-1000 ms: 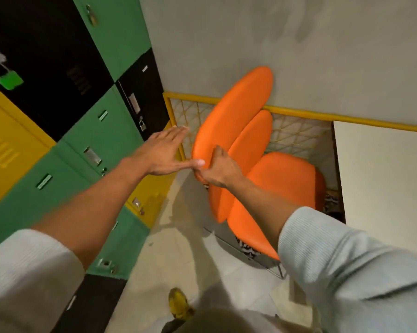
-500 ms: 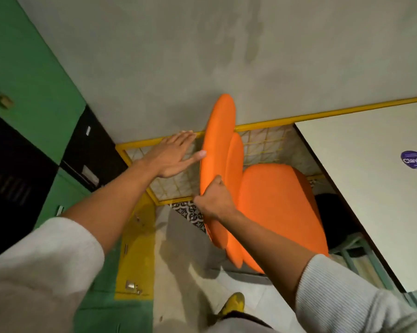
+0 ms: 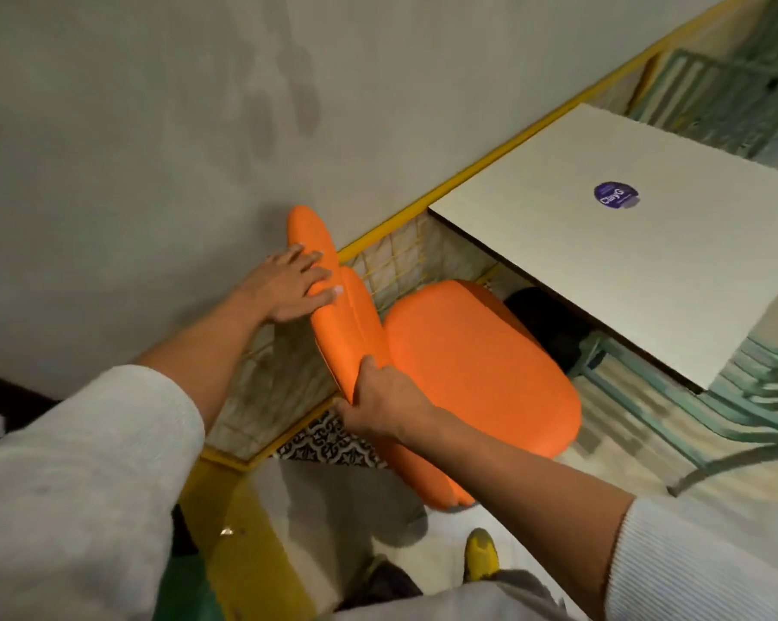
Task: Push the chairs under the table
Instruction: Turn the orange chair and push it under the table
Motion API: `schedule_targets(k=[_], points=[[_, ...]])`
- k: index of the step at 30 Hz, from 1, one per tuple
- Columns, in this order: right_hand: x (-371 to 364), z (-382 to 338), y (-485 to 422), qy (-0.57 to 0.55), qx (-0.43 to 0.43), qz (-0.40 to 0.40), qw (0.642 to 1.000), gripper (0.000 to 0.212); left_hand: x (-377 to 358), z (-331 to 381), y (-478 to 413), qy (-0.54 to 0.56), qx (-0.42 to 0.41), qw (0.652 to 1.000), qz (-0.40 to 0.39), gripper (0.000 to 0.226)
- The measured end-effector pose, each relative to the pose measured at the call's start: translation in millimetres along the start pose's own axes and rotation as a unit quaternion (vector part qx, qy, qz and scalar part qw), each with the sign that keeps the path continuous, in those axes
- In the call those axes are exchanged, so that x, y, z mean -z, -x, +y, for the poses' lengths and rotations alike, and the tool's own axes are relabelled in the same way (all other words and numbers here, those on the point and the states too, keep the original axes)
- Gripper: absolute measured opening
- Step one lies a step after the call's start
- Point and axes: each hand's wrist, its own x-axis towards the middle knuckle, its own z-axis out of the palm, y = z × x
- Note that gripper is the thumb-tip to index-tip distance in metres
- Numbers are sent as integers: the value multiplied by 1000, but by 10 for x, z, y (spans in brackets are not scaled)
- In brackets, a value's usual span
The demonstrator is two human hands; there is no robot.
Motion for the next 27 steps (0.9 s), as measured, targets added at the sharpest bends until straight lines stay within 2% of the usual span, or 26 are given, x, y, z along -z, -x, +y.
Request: schedule_targets(k=[4, 6, 8, 13, 18, 27], points=[[-287, -238, 6, 6, -65, 116, 991, 54, -24, -284, -194, -17, -71, 997, 9, 85], [-392, -301, -4, 44, -74, 186, 979, 53, -88, -378, -281, -11, -105, 994, 28, 86], [-398, -300, -20, 98, -70, 216, 969, 57, -130, -411, -359, 9, -128, 990, 54, 86], [-378, -209, -20, 117, -53, 220, 967, 50, -332, -435, -470, 1, -165, 972, 165, 67], [-424, -85, 65, 113, -44, 245, 962, 48, -402, -404, -508, 20, -186, 960, 208, 49], [-458, -16, 246, 144, -19, 238, 960, 53, -747, -506, -459, 42, -201, 934, 292, 38]])
